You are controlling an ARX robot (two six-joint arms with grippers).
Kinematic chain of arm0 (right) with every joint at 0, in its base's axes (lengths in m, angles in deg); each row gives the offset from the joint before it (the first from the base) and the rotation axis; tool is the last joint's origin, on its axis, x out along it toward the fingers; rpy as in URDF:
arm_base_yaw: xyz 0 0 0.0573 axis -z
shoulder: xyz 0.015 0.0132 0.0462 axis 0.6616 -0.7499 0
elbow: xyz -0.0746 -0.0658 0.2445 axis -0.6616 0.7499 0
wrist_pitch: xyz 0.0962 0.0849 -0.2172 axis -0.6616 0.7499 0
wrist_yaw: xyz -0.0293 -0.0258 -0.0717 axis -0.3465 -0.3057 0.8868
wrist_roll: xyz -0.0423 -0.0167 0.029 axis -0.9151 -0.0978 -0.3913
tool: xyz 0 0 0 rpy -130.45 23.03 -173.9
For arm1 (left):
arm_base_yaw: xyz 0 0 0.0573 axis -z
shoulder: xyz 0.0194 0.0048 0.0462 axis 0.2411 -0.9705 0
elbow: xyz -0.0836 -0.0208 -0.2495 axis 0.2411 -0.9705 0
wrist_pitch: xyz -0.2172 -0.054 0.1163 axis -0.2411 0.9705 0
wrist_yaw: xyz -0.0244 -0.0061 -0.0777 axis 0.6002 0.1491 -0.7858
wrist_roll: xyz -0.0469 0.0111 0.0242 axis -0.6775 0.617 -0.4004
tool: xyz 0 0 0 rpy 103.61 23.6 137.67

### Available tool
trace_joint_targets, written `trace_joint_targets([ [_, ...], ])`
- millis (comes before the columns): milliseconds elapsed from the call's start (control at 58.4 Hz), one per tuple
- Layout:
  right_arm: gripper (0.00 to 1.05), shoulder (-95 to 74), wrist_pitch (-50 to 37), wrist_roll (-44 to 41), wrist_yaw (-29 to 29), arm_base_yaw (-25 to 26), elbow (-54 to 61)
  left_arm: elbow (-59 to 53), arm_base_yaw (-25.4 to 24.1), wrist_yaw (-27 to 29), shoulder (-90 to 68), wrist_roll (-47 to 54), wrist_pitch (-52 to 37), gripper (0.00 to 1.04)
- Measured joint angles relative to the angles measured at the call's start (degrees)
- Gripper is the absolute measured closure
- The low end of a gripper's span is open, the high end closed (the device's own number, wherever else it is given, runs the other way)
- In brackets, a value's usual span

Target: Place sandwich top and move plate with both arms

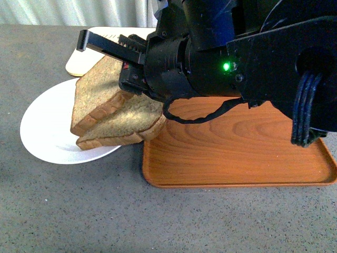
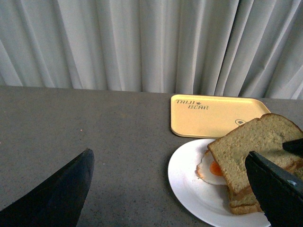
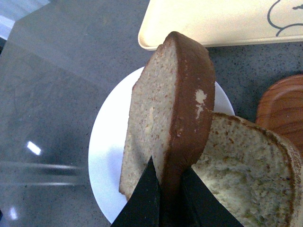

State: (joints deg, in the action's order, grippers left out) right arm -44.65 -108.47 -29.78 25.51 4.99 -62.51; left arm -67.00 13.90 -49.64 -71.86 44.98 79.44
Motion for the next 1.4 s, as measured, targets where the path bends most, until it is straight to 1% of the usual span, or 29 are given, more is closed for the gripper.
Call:
trace_joint_targets([
  [205,1.01,0.09,0.81,0.72,2.08,-0.48,1.62,0.0,0.0,0.0,0.0,0.02,0.0,0.09],
  [222,0.97,0.09,0.87,0.74,2.19,-0.57,1.86,0.0,0.0,0.0,0.0,0.02,0.0,0.09],
  [240,0.91,0.11,0.92,0.76,2.34,-0.61,2.23,0.0,0.0,0.0,0.0,0.0,0.0,0.09],
  [291,0.8,0.17,1.09,0.76,2.36,-0.72,2.8,0.0,0.0,0.0,0.0,0.02,0.0,0.09],
  [359,0.7,0.44,1.16,0.74,2.49,-0.85,3.23,0.0,0.0,0.0,0.0,0.0,0.0,0.09],
  [445,0.52,1.73,1.18,0.7,3.63,-0.81,4.17,0.0,0.0,0.0,0.0,0.02,0.0,0.09],
  [479,0.44,3.1,1.18,0.68,4.2,-0.57,5.07,0.0,0.0,0.0,0.0,0.0,0.0,0.09],
  [530,0.3,5.99,1.11,0.44,4.98,0.24,6.51,0.0,0.0,0.0,0.0,0.02,0.0,0.09],
  [565,0.23,7.72,1.09,0.11,5.64,0.81,7.43,0.0,0.0,0.0,0.0,0.0,0.0,0.09],
  [616,0.09,11.3,0.72,-0.42,6.54,2.8,9.57,0.0,0.0,0.0,0.0,0.0,0.0,0.09],
  [633,0.08,12.2,0.61,-0.52,6.91,3.43,10.14,0.0,0.0,0.0,0.0,0.02,0.0,0.09],
  [719,0.09,16.0,-0.13,-2.05,8.66,6.45,13.0,0.0,0.0,0.0,0.0,0.0,0.0,0.09],
  [787,0.09,19.74,-1.01,-4.33,10.21,9.33,15.87,0.0,0.0,0.0,0.0,0.0,0.0,0.09],
  [804,0.09,20.72,-1.62,-5.9,11.43,10.1,16.83,0.0,0.0,0.0,0.0,0.0,0.0,0.09],
  [839,0.14,22.12,-6.67,-9.53,16.26,10.99,19.28,0.0,0.0,0.0,0.0,-0.02,0.0,0.09],
  [873,0.2,24.37,-14.64,-15.17,22.23,12.59,23.17,0.0,0.0,-0.11,0.0,0.02,0.0,0.09],
  [890,0.24,25.57,-18.01,-17.9,24.06,13.38,25.07,0.0,0.0,-0.07,0.0,0.02,0.0,0.09],
  [907,0.27,26.95,-20.98,-20.61,25.38,14.21,26.99,0.0,0.0,0.0,0.0,0.0,0.0,0.09],
  [924,0.29,27.63,-22.21,-21.22,25.73,14.62,27.85,0.0,0.0,0.02,0.0,0.0,0.0,0.09],
  [941,0.33,29.0,-24.2,-24.02,26.03,15.52,29.44,0.0,0.0,0.02,0.0,0.02,0.0,0.09],
  [993,0.43,33.0,-26.97,-28.35,25.55,17.68,33.27,0.0,0.0,0.0,0.0,0.02,0.0,0.09],
  [1010,0.45,33.57,-27.1,-29.18,25.27,17.94,33.81,0.0,0.0,0.0,0.0,0.0,0.0,0.09],
  [1061,0.55,36.48,-27.3,-31.56,23.28,19.3,37.0,0.0,0.0,-0.02,0.0,0.02,0.0,0.09],
  [1078,0.61,37.57,-27.26,-32.35,22.34,19.98,38.49,0.0,0.0,-0.02,0.0,0.0,0.0,0.09],
  [1112,0.68,38.97,-26.95,-33.14,21.46,20.94,40.33,0.0,0.0,-0.02,0.0,0.02,0.0,0.09],
  [1129,0.73,40.04,-26.73,-33.51,20.79,21.68,41.55,0.0,0.0,0.0,0.0,0.0,0.0,0.09],
  [1301,1.01,47.1,-24.81,-34.47,17.35,24.96,46.34,0.0,0.0,0.0,0.0,0.0,0.0,0.09],
  [1318,1.03,47.98,-24.48,-34.91,17.09,25.33,46.82,0.0,0.0,0.0,0.0,0.02,0.0,0.09],
  [1403,1.03,51.06,-22.97,-34.91,15.96,26.73,48.63,0.0,0.0,0.0,0.0,0.02,0.0,0.09],
])
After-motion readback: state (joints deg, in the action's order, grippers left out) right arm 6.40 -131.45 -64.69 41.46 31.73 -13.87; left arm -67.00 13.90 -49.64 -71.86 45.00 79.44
